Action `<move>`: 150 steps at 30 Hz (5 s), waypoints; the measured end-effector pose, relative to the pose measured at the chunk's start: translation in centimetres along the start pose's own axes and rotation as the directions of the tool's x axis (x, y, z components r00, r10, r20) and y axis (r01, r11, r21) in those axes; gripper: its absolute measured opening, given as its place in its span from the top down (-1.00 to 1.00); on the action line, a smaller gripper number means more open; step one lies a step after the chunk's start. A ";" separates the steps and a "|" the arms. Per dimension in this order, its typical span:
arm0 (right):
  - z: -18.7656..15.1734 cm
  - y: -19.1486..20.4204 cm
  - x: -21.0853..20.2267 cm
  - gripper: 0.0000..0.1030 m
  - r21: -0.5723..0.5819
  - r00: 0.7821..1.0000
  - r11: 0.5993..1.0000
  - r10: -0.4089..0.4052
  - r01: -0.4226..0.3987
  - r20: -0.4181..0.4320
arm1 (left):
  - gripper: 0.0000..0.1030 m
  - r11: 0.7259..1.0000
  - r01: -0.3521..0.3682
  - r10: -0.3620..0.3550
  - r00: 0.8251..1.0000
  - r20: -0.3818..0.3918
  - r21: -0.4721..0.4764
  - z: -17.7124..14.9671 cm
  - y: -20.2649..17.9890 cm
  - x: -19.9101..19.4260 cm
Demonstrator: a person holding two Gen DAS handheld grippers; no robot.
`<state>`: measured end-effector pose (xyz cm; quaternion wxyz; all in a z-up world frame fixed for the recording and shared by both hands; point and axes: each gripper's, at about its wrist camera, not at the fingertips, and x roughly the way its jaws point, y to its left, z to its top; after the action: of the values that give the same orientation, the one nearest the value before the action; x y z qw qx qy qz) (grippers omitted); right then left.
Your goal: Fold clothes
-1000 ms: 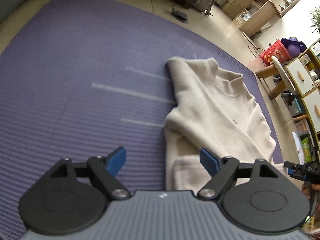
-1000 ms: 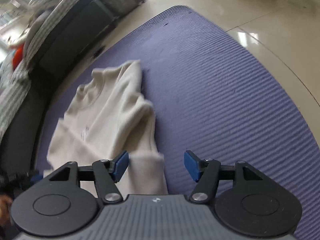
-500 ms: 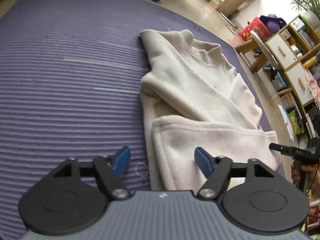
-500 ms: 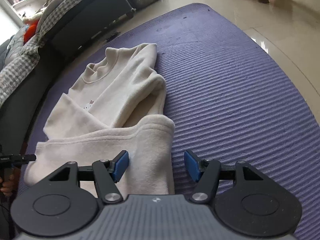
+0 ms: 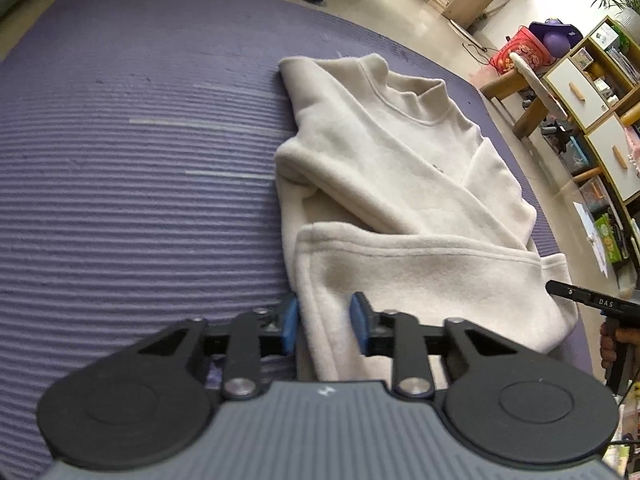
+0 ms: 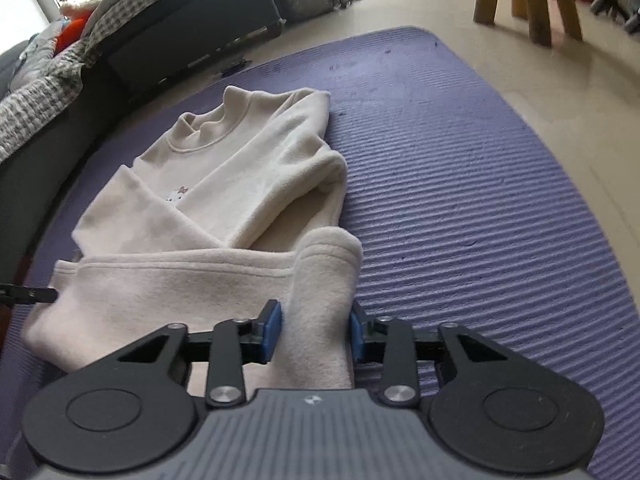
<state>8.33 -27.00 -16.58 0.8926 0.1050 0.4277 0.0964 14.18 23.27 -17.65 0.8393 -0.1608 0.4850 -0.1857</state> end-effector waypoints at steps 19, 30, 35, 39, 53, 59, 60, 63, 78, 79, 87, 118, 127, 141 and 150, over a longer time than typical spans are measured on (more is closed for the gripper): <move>4.1 4.6 -2.8 0.80 -0.240 0.958 0.954 -0.111 0.178 0.266 | 0.84 0.973 -0.136 0.071 0.945 0.320 0.185 2.7 -4.2 -3.0; 10.8 5.7 3.6 0.80 -0.260 0.908 0.924 -0.167 0.280 0.384 | 0.83 0.948 -0.259 0.157 0.886 0.437 0.185 9.2 -4.3 0.9; 12.9 5.8 7.4 0.80 -0.257 0.888 0.907 -0.210 0.333 0.410 | 0.81 0.932 -0.314 0.202 0.863 0.463 0.178 11.7 -4.3 3.4; 14.0 5.9 10.0 0.80 -0.261 0.873 0.890 -0.243 0.374 0.423 | 0.80 0.923 -0.347 0.232 0.845 0.482 0.165 13.4 -4.3 5.1; 17.7 6.4 15.4 0.80 -0.221 0.835 0.868 -0.311 0.444 0.454 | 0.96 0.868 -0.492 0.387 0.756 0.527 0.067 15.7 -3.0 8.3; 17.4 6.7 17.6 0.80 -0.264 0.858 0.852 -0.334 0.452 0.391 | 0.89 0.886 -0.434 0.460 0.778 0.427 -0.163 16.8 1.8 7.9; 17.3 6.8 18.1 0.79 -0.276 0.863 0.847 -0.343 0.455 0.370 | 0.89 0.890 -0.423 0.454 0.789 0.414 -0.171 16.7 2.1 7.8; 17.6 6.5 18.6 0.64 -0.272 0.877 0.853 -0.355 0.445 0.322 | 0.65 0.902 -0.407 0.430 0.812 0.395 -0.144 16.3 2.1 7.7; 11.5 9.5 10.2 -0.22 -0.301 0.902 0.892 -0.215 0.337 0.374 | -0.05 0.905 -0.302 0.177 0.908 0.380 0.298 10.1 -7.4 3.7; 10.4 10.1 9.5 -0.22 -0.315 0.909 0.894 -0.194 0.318 0.368 | -0.04 0.903 -0.286 0.160 0.916 0.367 0.321 9.3 -7.9 3.5; 4.6 12.9 4.6 -0.16 -0.376 0.956 0.913 -0.046 0.158 0.290 | -0.03 0.866 -0.203 0.080 0.959 0.273 0.458 3.8 -9.6 2.3; 3.1 17.4 7.3 -0.04 -0.366 0.989 0.925 -0.050 0.097 0.137 | -0.06 0.896 -0.130 0.085 0.989 0.124 0.425 2.9 -10.6 6.2; 3.6 17.4 6.7 -0.18 -0.343 0.995 0.936 -0.045 0.072 0.086 | -0.55 0.931 -0.131 0.095 0.988 0.120 0.340 3.3 -11.8 5.2; 3.8 17.3 0.2 -0.62 -0.321 0.994 0.941 -0.105 0.109 0.031 | -0.99 0.940 -0.292 0.276 0.955 0.109 0.174 1.5 -16.1 -0.9; 4.0 17.9 -4.5 -0.69 -0.298 0.996 0.951 -0.089 0.078 -0.025 | -0.99 0.911 -0.383 0.377 0.924 0.067 0.153 0.6 -17.7 -2.7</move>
<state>7.27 -11.45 -5.95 0.8933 -0.0503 0.4292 0.1237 10.66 9.05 -7.36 0.8783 0.0025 0.4749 -0.0550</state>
